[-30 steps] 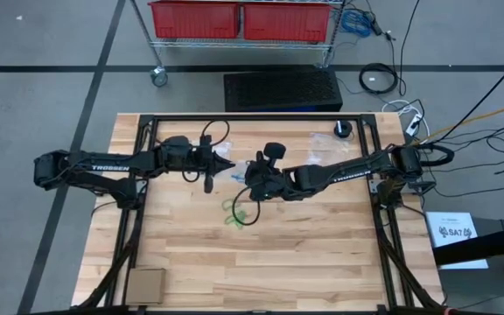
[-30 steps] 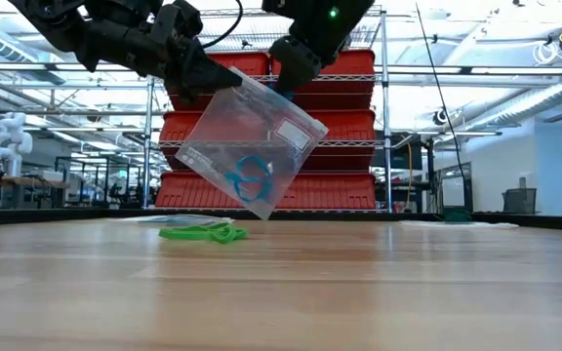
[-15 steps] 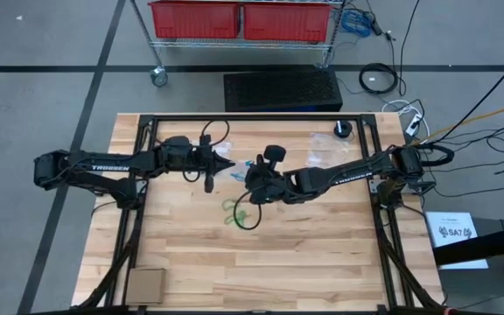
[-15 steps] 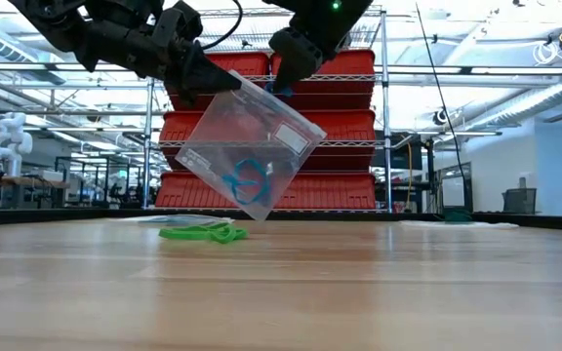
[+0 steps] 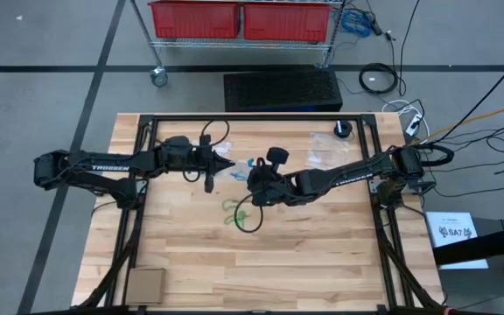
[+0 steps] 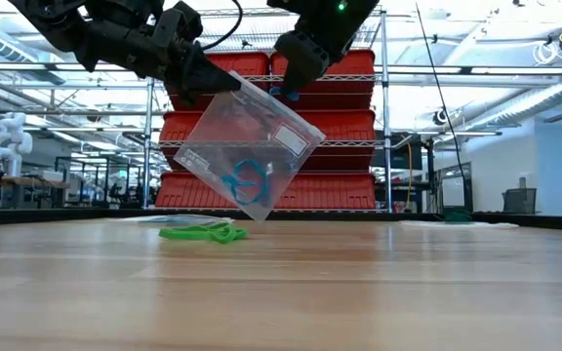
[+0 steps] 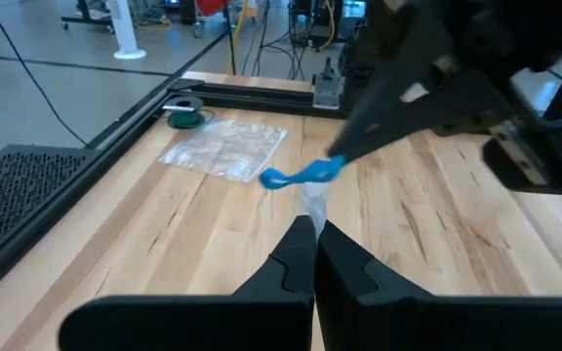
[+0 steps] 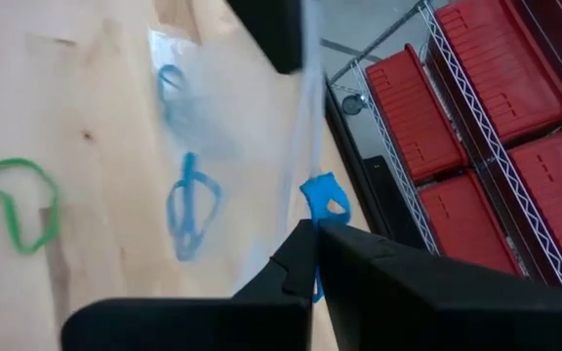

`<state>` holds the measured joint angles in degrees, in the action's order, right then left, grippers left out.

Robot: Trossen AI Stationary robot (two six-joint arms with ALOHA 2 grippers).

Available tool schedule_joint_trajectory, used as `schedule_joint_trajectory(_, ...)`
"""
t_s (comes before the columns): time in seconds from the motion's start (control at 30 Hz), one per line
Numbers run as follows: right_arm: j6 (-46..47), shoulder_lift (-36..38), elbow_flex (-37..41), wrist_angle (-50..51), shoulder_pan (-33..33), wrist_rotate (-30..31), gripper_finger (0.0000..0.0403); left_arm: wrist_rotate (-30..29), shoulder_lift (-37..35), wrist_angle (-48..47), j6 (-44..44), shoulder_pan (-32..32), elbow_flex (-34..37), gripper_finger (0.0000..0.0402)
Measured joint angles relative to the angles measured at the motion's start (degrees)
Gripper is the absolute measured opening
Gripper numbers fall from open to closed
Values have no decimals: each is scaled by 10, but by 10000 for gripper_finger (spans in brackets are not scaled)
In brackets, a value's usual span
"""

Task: Sort rubber bands
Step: Put the blue rubber band into the middle zip lock bag

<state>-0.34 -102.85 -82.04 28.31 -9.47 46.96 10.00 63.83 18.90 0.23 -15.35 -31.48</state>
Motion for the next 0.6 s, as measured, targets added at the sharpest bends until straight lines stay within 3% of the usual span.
schedule_joint_trajectory(0.37,17,0,0,19,-2,12,0,-8,0,-3,-1,0,0,0)
schedule_joint_trajectory(0.6,0,-1,0,10,36,-46,0,1,0,0,1,7,0,0)
